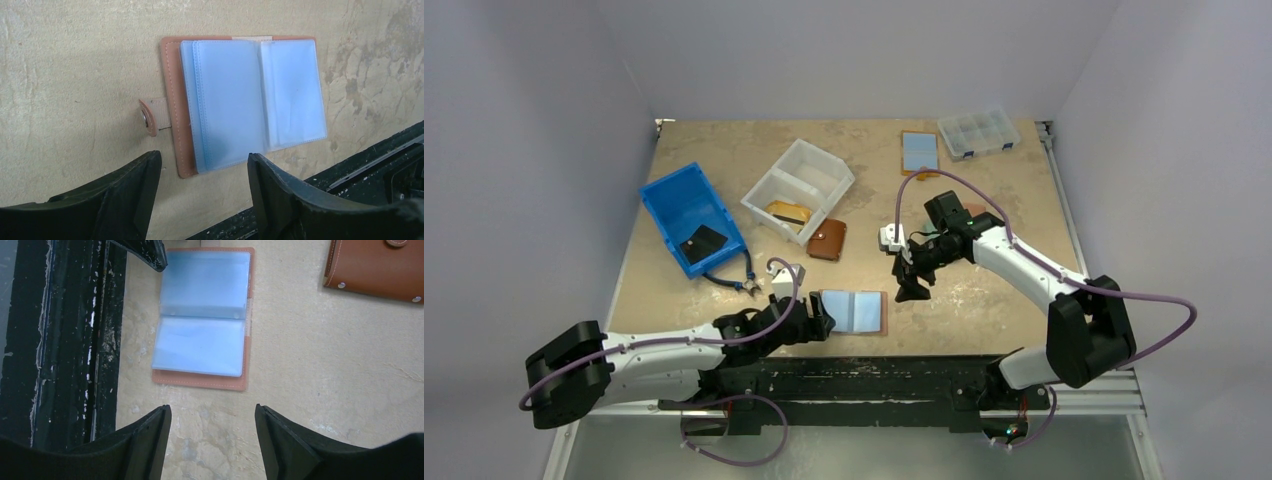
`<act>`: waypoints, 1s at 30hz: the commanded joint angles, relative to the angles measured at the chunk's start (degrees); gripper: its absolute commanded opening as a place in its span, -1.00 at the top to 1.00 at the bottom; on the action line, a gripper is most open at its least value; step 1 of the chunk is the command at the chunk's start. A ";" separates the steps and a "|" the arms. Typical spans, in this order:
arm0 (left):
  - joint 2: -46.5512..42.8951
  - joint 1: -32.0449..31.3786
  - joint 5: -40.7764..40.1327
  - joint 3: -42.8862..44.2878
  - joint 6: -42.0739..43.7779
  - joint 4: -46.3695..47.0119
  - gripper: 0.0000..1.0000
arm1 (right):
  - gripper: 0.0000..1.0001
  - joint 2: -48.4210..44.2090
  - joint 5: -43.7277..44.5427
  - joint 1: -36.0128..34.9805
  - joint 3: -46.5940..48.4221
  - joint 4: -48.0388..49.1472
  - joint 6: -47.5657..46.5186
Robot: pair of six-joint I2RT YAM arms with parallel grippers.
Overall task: Take the credit cards out of the card holder
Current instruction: Adjust the card holder at the center of the board, then pick up the card holder from the center of the board.
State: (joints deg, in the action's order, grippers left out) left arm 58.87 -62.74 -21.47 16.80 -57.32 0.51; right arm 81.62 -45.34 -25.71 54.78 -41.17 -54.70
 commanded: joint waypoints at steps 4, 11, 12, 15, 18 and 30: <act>-1.11 0.25 0.24 -0.68 0.40 1.21 -0.36 | -0.43 -0.72 -0.15 0.03 1.87 0.43 5.13; 0.79 0.25 1.42 -2.20 -2.60 3.84 -0.30 | -0.63 0.93 -7.13 2.52 -0.50 14.70 32.27; 1.18 0.25 1.13 -2.59 -3.72 4.21 -0.28 | -0.69 0.72 -5.81 3.28 -2.24 18.64 37.52; 2.95 0.25 0.25 -2.72 -6.54 4.82 -0.21 | -0.77 1.09 -3.51 5.07 -5.70 24.56 48.90; 5.59 0.25 -0.41 -1.79 -8.16 4.65 -0.16 | -0.78 4.07 1.56 5.47 -7.21 25.33 57.89; 20.50 0.21 -0.83 1.72 -12.29 6.32 0.73 | -0.80 13.35 9.58 5.76 -6.20 24.29 63.26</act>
State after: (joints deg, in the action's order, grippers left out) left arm 73.91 -62.67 -22.83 18.94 -68.01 11.77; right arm 94.70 -41.15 -19.92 48.27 -16.43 7.18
